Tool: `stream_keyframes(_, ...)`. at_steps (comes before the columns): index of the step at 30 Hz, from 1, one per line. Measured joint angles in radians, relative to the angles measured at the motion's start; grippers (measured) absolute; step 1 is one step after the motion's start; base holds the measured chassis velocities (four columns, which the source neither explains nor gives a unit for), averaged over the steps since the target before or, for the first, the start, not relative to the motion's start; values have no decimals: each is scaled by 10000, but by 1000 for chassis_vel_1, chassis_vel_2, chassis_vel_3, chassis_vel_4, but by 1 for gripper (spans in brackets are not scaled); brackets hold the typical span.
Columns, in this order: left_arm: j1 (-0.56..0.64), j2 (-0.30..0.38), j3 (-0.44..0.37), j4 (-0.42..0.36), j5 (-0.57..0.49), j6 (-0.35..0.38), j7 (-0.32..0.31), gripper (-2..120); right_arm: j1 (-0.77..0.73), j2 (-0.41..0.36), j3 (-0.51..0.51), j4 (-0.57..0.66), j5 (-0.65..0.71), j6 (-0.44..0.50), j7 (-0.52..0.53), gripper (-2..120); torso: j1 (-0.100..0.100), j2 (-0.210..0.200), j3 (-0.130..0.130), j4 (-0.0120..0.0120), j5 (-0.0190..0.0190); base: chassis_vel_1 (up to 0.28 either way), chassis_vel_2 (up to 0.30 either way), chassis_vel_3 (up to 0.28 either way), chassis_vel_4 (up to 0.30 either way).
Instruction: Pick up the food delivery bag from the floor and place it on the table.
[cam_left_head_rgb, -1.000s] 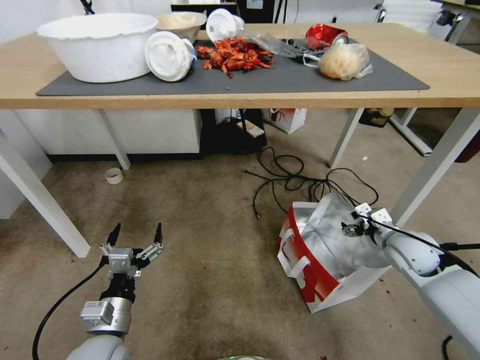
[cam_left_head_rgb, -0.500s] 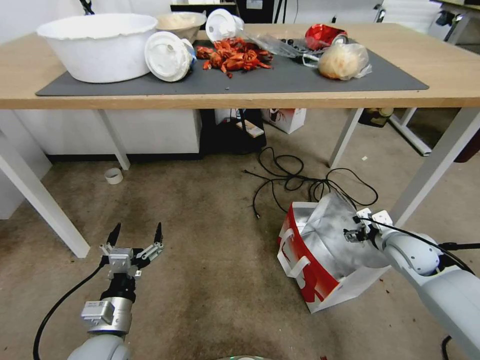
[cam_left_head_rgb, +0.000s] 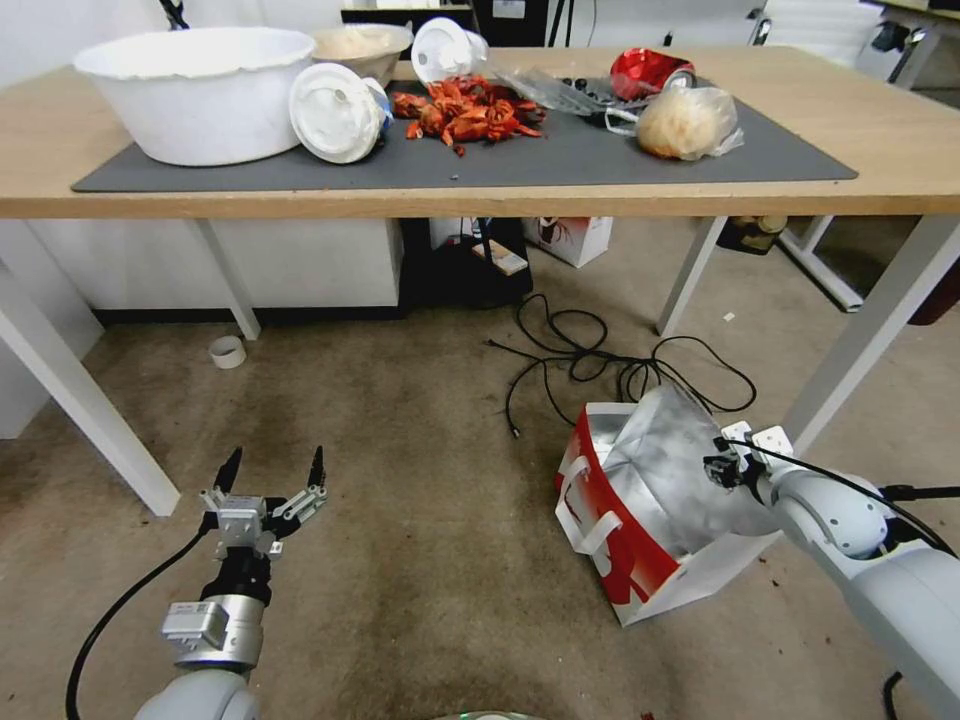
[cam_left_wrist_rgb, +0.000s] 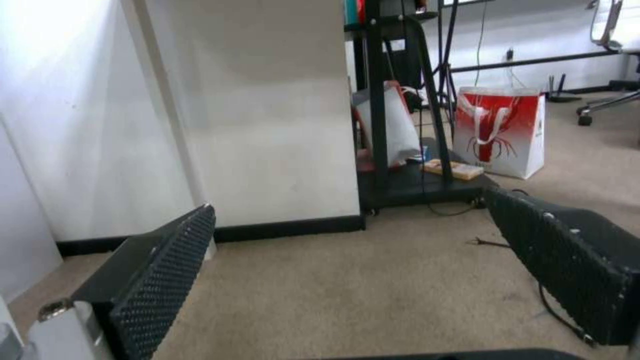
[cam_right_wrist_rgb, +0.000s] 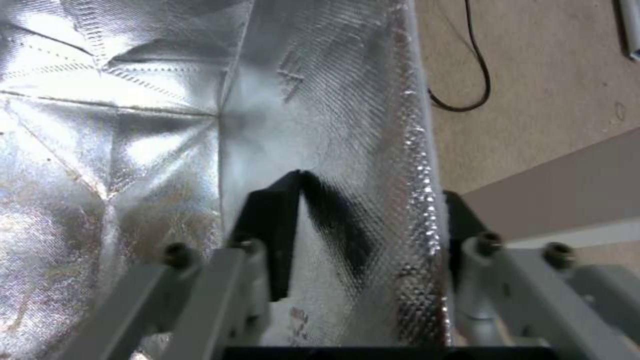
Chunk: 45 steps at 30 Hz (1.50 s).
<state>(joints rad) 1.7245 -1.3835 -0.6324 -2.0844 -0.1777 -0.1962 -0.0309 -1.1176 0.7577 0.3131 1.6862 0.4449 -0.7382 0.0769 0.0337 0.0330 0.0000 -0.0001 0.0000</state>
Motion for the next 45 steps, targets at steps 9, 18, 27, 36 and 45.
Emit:
stream_keyframes(9, -44, 88, -48, 19, -79, 10, 27, 100, 11, 62, -32, -73, 139, 178, -433, 0, 0, 0, 0, -1, -1, 0, 0, 0, 0)
stream_keyframes(18, -130, 169, -103, 63, -135, 32, 29, 100, 141, -327, -174, -115, 406, 2819, -3297, 0, 0, 0, 0, 0, 1, 0, 0, 0, 0)
stream_keyframes(27, -220, 285, -229, 138, -296, 44, 20, 100, 1496, -1525, -1272, 925, 2994, 3546, -4993, 0, 1, 0, 1, 0, -2, 0, 0, 0, 0)
stream_keyframes(36, -267, 286, -272, 145, -381, 44, -7, 100, 2314, -2647, -2144, 2745, 5780, 2660, -5106, 0, 0, 0, 0, 1, 0, 0, 0, 0, 0)
stream_keyframes(45, -223, 249, -343, -42, -565, -55, -11, 100, 2656, -3168, -2060, 4155, 8338, 1528, -4227, 0, 1, 0, 0, 0, -1, 0, 0, 0, 0)
